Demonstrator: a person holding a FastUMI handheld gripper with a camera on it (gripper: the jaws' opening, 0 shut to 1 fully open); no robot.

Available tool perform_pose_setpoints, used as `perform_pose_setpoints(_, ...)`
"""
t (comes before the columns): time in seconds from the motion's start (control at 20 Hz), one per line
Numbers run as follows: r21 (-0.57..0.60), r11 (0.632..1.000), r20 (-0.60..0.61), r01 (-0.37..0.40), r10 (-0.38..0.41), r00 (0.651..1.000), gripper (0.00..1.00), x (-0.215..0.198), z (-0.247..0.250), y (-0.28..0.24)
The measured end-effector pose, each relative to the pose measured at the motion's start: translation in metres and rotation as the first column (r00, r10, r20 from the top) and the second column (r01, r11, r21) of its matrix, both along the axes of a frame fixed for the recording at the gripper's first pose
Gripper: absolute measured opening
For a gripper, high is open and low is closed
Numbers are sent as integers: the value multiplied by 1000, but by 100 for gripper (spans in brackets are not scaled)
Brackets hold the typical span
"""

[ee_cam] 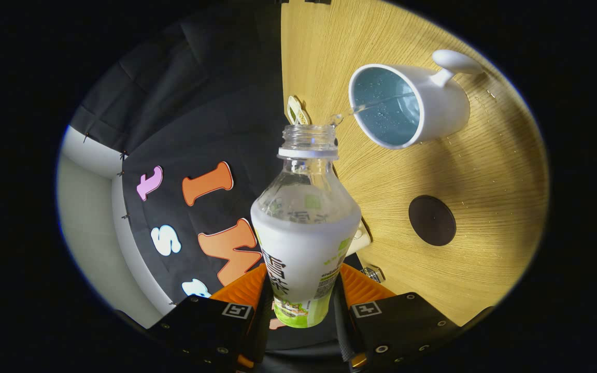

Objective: Take the bottle from table, then pour the juice into the cup, finally place the bottle on the coaster

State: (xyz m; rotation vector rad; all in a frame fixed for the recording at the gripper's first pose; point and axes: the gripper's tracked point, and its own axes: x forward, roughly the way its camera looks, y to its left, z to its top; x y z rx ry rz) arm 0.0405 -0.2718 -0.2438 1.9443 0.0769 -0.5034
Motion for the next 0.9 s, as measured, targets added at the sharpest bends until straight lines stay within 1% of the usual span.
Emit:
perform_pose_setpoints(0.2, 21, 1000, 8, 10, -10, 1000, 55, -3, 2, -2)
perform_pose_setpoints(0.45, 38, 998, 32, 43, -44, 999, 55, -1, 5, -7)
perform_pose_setpoints(0.65, 55, 997, 58, 54, -57, 997, 55, 2, 11, -8)
perform_pose_setpoints(0.9, 77, 995, 60, 60, -65, 996, 55, 8, 14, -10)
